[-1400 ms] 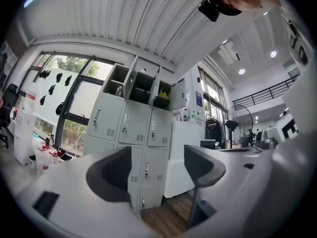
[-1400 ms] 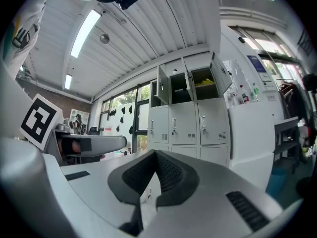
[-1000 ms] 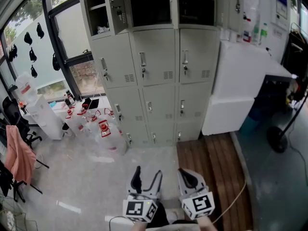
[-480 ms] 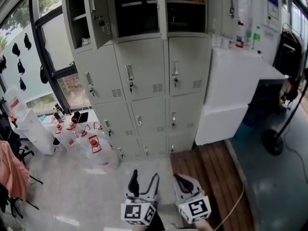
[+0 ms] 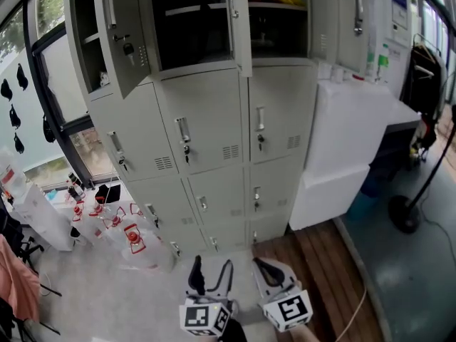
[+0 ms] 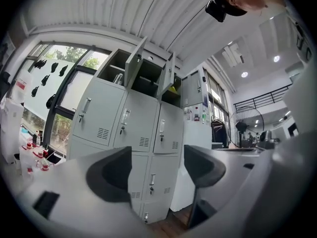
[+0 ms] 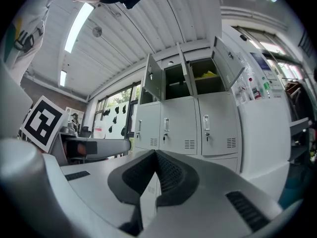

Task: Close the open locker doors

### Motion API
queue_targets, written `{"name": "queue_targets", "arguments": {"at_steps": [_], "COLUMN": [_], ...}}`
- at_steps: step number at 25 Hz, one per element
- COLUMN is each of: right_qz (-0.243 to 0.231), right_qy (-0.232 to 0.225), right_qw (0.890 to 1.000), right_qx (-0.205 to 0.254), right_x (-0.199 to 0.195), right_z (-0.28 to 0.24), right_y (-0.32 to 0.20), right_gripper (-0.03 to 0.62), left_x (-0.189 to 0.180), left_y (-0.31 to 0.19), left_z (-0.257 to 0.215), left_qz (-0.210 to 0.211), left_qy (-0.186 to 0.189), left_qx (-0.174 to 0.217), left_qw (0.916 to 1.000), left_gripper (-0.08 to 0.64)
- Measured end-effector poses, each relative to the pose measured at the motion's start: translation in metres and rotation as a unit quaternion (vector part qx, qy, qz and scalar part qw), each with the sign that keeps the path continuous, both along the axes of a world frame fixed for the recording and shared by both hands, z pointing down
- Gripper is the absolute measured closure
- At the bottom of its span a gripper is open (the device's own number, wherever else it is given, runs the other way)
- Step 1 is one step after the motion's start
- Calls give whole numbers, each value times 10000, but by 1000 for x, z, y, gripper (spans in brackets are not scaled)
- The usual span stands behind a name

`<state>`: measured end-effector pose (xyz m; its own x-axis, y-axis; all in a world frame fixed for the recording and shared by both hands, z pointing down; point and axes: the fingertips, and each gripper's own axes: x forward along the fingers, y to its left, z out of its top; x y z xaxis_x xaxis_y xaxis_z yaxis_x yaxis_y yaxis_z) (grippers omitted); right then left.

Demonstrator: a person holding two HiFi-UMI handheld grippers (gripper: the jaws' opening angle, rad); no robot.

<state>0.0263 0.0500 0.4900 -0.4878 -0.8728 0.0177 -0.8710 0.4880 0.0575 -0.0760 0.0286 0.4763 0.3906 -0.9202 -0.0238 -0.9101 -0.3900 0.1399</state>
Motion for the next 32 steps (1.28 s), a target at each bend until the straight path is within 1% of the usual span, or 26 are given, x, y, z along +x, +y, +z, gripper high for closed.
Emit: {"name": "queue_targets", "arguments": {"at_steps": [4, 8, 10, 15, 19, 22, 25, 28, 30, 32], "right_qz": [80, 156, 162, 238, 234, 222, 137, 68, 27, -9], "right_qy": [-80, 74, 62, 51, 49, 91, 46, 3, 8, 13], "right_qw": [9999, 9998, 9998, 9996, 9997, 9997, 9997, 9997, 9995, 9993], "right_qx": [53, -30, 51, 106, 109, 35, 181, 232, 306, 374], "right_x": [-16, -37, -48, -62, -69, -64, -60, -56, -53, -51], "right_z": [-12, -21, -29, -37, -42, -39, -47, -53, -57, -60], "right_y": [-60, -124, -152, -207, -231, -245, -258, -265, -268, -270], "right_gripper": [588, 588, 588, 588, 588, 588, 588, 588, 588, 588], "left_x": [-15, -37, -45, -54, -57, -54, -52, -50, -48, -46], "left_y": [-57, -122, -152, -209, -233, -244, -253, -258, -259, -261], "left_z": [-9, -19, -25, -40, -41, -40, -39, -38, -38, -36], "left_qz": [54, 104, 130, 246, 254, 216, 90, -26, -56, -85], "left_qy": [-67, -68, -85, -180, -185, -201, -158, -100, -247, -339], "left_qx": [32, 92, 132, 250, 214, 188, 193, 152, 25, -14], "left_qw": [10000, 9999, 9998, 9992, 9993, 9994, 9996, 9998, 9997, 9994], "left_gripper": [249, 249, 250, 249, 249, 249, 249, 249, 249, 249]}}
